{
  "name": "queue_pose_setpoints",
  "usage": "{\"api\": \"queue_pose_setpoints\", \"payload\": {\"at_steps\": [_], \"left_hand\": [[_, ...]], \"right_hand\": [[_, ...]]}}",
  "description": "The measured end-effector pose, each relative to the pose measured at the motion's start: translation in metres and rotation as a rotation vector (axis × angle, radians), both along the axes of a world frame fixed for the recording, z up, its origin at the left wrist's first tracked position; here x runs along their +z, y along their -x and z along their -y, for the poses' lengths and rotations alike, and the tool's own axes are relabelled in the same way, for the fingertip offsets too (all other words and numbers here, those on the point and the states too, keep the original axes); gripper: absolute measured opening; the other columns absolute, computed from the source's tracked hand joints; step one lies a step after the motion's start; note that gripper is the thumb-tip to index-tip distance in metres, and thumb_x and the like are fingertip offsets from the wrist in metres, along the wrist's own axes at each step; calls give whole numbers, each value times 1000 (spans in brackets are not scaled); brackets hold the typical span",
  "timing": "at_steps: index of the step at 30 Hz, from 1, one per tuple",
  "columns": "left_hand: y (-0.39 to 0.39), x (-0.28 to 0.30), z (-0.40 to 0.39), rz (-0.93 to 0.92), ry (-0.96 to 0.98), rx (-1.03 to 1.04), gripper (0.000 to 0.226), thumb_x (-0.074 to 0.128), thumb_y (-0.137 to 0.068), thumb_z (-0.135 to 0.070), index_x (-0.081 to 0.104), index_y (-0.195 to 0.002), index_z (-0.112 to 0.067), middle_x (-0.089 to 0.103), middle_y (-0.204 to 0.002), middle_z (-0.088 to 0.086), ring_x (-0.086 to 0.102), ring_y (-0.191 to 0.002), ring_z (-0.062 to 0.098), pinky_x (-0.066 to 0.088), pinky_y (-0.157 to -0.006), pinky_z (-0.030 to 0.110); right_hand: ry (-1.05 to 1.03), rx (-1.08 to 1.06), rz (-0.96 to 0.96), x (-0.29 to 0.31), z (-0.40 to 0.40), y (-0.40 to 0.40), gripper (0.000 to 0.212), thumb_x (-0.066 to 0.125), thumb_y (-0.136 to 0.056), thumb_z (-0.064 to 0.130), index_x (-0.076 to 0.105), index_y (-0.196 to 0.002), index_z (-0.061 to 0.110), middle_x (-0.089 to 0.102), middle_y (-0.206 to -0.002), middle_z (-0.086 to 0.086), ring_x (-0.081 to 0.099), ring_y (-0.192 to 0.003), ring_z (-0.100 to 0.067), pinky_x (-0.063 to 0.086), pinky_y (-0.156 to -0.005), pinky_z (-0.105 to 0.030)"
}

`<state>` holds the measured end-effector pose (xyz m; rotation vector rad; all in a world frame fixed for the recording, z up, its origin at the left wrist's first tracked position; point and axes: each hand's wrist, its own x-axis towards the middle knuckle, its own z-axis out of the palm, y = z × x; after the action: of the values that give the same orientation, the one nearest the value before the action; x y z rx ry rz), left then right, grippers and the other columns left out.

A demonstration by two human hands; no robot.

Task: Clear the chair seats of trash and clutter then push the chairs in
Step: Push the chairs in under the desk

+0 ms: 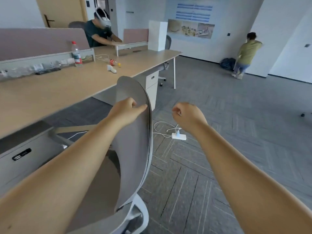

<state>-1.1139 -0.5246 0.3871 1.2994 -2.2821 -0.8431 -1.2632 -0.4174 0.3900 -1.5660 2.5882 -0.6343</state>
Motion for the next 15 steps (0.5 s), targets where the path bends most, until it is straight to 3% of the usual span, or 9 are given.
{"api": "queue_pose_setpoints", "payload": {"at_steps": [3,7,12,15], "left_hand": [[37,-7,5,9,-111,117,48,52,-83,-52,52,-106,-10,53,-95,4,54,-93,25,35,-62,32],[72,-3,9,144,-228,242,64,61,-82,-40,35,-132,-9,51,-126,9,52,-110,29,40,-76,33],[76,9,23,252,-293,227,63,62,-82,-18,30,-137,-17,50,-129,7,51,-104,25,46,-84,38],[78,10,31,242,-328,242,65,62,-83,-19,27,-138,-17,49,-121,4,50,-101,25,41,-77,32]], "right_hand": [[-62,153,0,-6,31,44,29,43,-93,15,58,-118,10,60,-126,-8,56,-112,-28,47,-90,-34],[-130,319,-3,-9,68,87,34,43,-92,13,54,-124,12,56,-131,-8,54,-117,-28,46,-94,-36],[-159,584,-43,-15,128,89,60,48,-89,7,26,-143,21,37,-143,-10,40,-128,-30,44,-95,-42],[-132,718,-121,-16,163,73,76,50,-87,-1,13,-147,29,20,-152,-9,28,-135,-30,42,-98,-45]]}}
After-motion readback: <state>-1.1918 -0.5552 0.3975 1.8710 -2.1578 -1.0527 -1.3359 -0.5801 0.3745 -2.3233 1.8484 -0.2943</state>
